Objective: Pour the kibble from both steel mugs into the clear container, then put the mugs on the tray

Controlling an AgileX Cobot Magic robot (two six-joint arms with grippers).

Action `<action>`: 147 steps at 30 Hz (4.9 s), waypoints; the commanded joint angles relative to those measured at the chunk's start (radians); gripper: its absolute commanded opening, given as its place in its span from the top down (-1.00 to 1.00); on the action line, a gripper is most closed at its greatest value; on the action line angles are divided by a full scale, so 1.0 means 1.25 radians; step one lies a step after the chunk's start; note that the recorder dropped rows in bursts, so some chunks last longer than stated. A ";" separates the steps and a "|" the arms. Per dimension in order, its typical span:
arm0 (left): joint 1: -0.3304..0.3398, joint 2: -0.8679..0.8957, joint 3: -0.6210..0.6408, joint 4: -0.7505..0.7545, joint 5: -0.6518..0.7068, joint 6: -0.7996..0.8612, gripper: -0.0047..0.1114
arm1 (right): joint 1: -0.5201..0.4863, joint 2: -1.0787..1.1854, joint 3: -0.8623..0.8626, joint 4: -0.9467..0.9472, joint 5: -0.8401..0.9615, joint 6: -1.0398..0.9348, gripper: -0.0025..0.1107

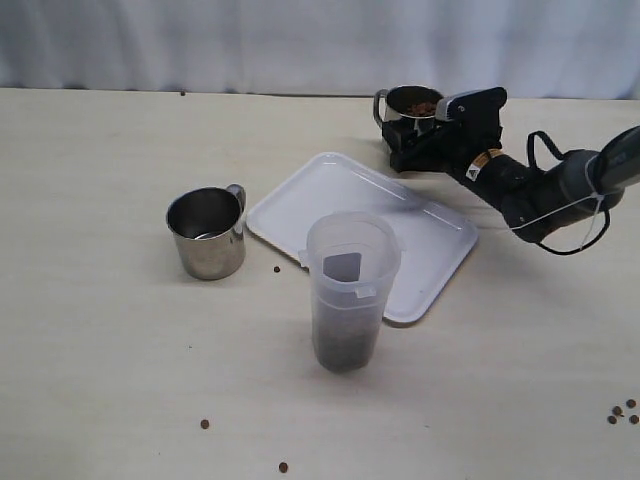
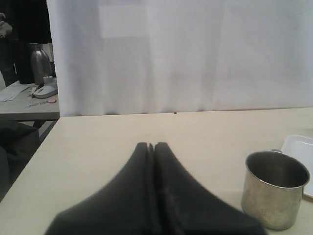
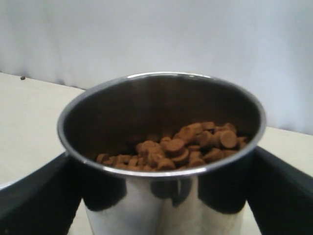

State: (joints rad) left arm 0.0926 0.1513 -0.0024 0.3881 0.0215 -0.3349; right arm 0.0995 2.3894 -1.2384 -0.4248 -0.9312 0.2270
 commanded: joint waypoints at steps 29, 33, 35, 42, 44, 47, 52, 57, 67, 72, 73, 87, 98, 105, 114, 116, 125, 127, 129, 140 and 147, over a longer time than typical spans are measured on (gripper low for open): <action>0.001 -0.006 0.002 0.000 -0.004 -0.002 0.92 | -0.080 -0.593 0.569 0.081 -0.053 -0.074 0.87; 0.001 -0.006 0.002 0.000 -0.004 -0.002 0.92 | -0.078 -0.618 0.592 0.081 -0.053 -0.036 0.87; 0.001 -0.006 0.002 0.000 -0.004 -0.002 0.92 | -0.080 -0.620 0.593 0.081 -0.053 0.012 0.87; 0.001 -0.006 0.002 -0.001 -0.004 -0.002 0.92 | -0.080 -0.620 0.595 0.043 -0.011 0.055 0.87; 0.001 -0.006 0.002 -0.001 -0.004 -0.002 0.92 | -0.080 -0.620 0.595 0.043 -0.017 0.053 0.87; 0.001 -0.006 0.002 -0.001 -0.004 -0.002 0.92 | -0.077 -0.620 0.595 0.061 -0.020 0.068 0.87; 0.001 -0.006 0.002 -0.001 -0.004 -0.002 0.92 | -0.077 -0.620 0.595 -0.004 -0.017 0.066 0.87; 0.001 -0.006 0.002 -0.001 -0.004 -0.002 0.92 | -0.030 -0.620 0.595 0.003 -0.020 0.042 0.87; 0.001 -0.006 0.002 -0.001 -0.004 -0.002 0.92 | 0.120 -0.620 0.595 0.191 0.001 -0.173 0.87; 0.001 -0.006 0.002 -0.001 -0.004 -0.002 0.92 | 0.168 -0.637 0.595 0.278 0.017 -0.252 0.87; 0.001 -0.006 0.002 -0.001 -0.004 -0.002 0.92 | 0.178 -0.645 0.595 0.296 0.025 -0.277 0.87; 0.001 -0.006 0.002 -0.001 -0.004 -0.002 0.92 | 0.211 -0.698 0.595 0.278 0.086 -0.298 0.87; 0.001 -0.006 0.002 -0.001 -0.004 -0.002 0.92 | 0.211 -0.698 0.595 0.290 0.084 -0.340 0.87; 0.001 -0.006 0.002 -0.001 -0.004 -0.002 0.92 | 0.211 -0.698 0.589 0.288 0.077 -0.354 0.87; 0.001 -0.006 0.002 -0.001 -0.004 -0.002 0.92 | 0.211 -0.698 0.562 0.292 0.128 -0.417 0.87; 0.001 -0.006 0.002 -0.001 -0.004 -0.002 0.92 | 0.211 -0.699 0.562 0.292 0.128 -0.421 0.87; 0.001 -0.006 0.002 -0.001 -0.004 -0.002 0.92 | 0.211 -0.699 0.562 0.292 0.122 -0.421 0.87; 0.001 -0.006 0.002 -0.001 -0.004 -0.002 0.92 | 0.211 -0.699 0.557 0.292 0.126 -0.421 0.87; 0.001 -0.006 0.002 -0.001 -0.004 -0.002 0.92 | 0.218 -0.699 0.554 0.292 0.134 -0.417 0.87; 0.001 -0.006 0.002 -0.001 -0.004 -0.002 0.92 | 0.318 -0.699 0.554 0.478 0.133 -0.632 0.87; 0.001 -0.006 0.002 -0.001 -0.004 -0.002 0.92 | 0.322 -0.696 0.554 0.474 0.133 -0.632 0.87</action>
State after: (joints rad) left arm 0.0926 0.1513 -0.0024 0.3881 0.0215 -0.3349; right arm 0.5007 1.5288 -0.5391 0.1738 -0.7333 -0.5550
